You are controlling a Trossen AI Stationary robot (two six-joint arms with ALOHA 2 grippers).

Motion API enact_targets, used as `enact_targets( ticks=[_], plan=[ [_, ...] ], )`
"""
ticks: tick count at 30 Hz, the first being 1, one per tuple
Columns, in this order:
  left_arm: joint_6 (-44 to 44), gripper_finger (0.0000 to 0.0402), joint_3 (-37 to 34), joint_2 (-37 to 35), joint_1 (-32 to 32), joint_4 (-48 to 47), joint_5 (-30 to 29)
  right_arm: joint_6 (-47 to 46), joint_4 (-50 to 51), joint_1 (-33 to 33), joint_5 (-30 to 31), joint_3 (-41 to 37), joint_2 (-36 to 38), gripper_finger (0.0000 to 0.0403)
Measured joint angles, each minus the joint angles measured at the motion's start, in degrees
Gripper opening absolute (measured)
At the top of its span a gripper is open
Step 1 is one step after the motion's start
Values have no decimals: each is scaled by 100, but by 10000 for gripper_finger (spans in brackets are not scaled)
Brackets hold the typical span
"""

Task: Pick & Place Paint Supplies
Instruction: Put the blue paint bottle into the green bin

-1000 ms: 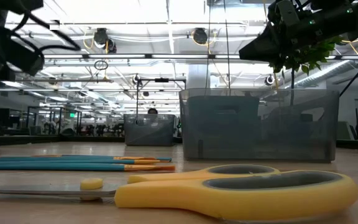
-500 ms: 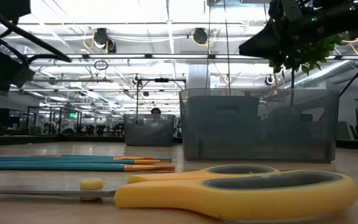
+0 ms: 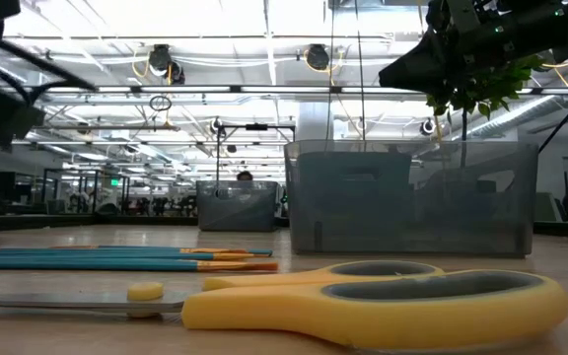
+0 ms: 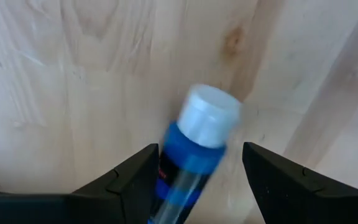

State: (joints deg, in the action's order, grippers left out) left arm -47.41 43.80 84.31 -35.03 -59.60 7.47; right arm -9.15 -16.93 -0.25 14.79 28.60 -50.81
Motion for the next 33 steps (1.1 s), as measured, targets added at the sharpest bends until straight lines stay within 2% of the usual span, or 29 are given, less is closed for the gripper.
enact_targets(
  ticks=[7, 12, 14, 18, 20, 26, 33],
  plan=[
    [-112, 241, -484, -12, 0, 635, 64, 0, 0, 0, 2, 0, 0, 77],
    [214, 234, -524, -16, 2, 724, 60, 0, 0, 0, 4, 0, 0, 77],
    [373, 214, -527, -15, 2, 769, 59, 0, 2, 0, 6, 0, 0, 77],
    [511, 150, -530, -11, 23, 889, 56, 0, 2, 0, 7, 0, 0, 77],
    [513, 142, -497, -6, 87, 923, 58, 0, 0, 0, 9, 0, 0, 77],
    [698, 142, -23, 11, 477, 852, -161, 0, -6, 0, 9, 0, 0, 77],
    [1858, 142, 1190, 11, 1005, 833, -839, -53, -58, 0, 0, 0, 2, 77]
  ],
)
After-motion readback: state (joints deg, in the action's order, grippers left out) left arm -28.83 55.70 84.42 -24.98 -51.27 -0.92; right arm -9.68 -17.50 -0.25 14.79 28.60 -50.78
